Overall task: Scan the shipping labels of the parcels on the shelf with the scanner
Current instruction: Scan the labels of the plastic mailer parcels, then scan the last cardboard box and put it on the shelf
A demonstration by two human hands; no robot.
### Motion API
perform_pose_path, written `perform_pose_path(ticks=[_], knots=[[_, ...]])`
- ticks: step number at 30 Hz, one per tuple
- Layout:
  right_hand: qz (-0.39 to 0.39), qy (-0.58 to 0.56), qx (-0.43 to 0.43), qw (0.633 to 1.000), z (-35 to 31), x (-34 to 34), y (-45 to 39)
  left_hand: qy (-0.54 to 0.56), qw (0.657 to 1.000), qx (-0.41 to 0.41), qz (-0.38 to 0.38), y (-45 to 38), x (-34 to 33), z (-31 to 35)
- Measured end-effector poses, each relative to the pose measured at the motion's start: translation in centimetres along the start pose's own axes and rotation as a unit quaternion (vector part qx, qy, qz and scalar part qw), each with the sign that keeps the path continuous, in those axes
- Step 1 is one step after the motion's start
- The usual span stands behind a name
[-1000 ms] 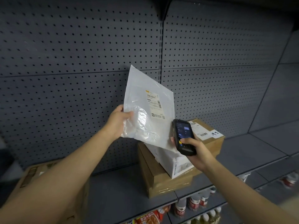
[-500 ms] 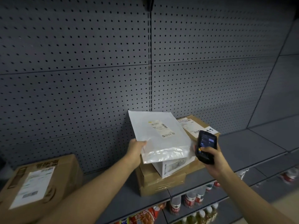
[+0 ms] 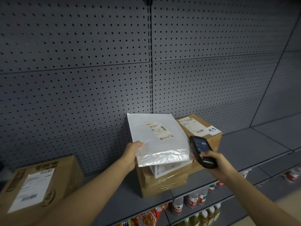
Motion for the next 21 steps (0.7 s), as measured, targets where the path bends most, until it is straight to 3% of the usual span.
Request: perform_pose_path(ticks=[8,15,21], knots=[[-0.018,0.034,-0.003,0.999,0.1,-1.9,0.7,0.017,0.999,0.022,0.044,-1.1,1.6,-0.5],[0.041,0.091,0.102,0.990,-2.9,-3.9,1.6,0.043,0.995,0.009,0.094,-0.9,1.0,-1.4],[0.004,0.087,0.160,0.983,-2.9,-8.7,1.7,0.003,0.996,-0.003,0.084,0.4,2.7,-1.7]])
Point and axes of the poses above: each hand's wrist, its own y-axis away from the middle knuckle, its own x-axis out of the back of the hand, z = x × y, the point moved 4 cm from there along -y, towards the middle knuckle, and after that the axes turned 2 degrees about -z, right-handed, at the moved point
